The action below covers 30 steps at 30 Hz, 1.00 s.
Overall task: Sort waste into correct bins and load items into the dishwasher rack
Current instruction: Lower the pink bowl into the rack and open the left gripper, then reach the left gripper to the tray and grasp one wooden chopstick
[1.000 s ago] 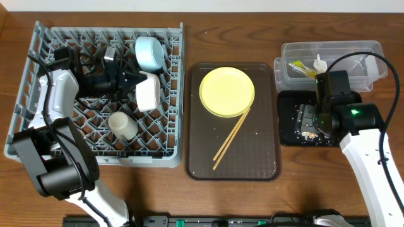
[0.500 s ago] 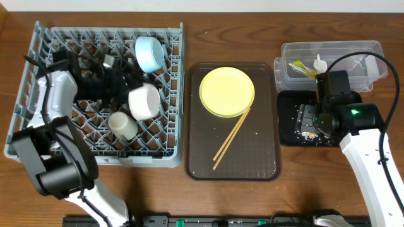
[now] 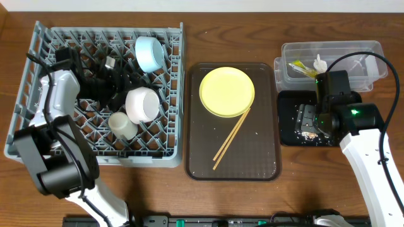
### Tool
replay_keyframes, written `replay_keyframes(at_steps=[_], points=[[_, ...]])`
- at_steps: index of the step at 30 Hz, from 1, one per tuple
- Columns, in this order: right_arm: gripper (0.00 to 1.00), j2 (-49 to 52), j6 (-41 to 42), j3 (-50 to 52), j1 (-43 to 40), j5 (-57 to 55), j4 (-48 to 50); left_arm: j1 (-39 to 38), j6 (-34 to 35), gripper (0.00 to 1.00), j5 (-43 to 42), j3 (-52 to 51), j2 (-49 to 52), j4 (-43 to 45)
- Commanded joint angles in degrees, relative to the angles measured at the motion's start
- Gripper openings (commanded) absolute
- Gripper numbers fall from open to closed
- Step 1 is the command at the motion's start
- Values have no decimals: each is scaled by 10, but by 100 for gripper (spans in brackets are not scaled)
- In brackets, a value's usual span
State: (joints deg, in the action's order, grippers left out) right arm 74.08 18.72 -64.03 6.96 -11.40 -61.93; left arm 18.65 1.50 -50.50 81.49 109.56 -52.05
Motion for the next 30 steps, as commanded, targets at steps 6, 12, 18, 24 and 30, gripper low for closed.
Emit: replay_keyframes(at_steps=[6, 12, 18, 24, 30], points=[[77, -3, 8, -11, -7, -8, 1, -7, -4, 83, 108, 28, -119, 13], [77, -3, 8, -11, -7, -8, 5, -75, -4, 84, 167, 28, -172, 15], [77, -3, 8, -11, -7, -8, 6, -214, -4, 85, 315, 27, -180, 15], [77, -3, 8, -11, -7, -8, 6, -358, -4, 85, 362, 13, -178, 10], [77, -3, 8, -11, -7, -8, 7, -479, -4, 85, 365, -23, -173, 7]])
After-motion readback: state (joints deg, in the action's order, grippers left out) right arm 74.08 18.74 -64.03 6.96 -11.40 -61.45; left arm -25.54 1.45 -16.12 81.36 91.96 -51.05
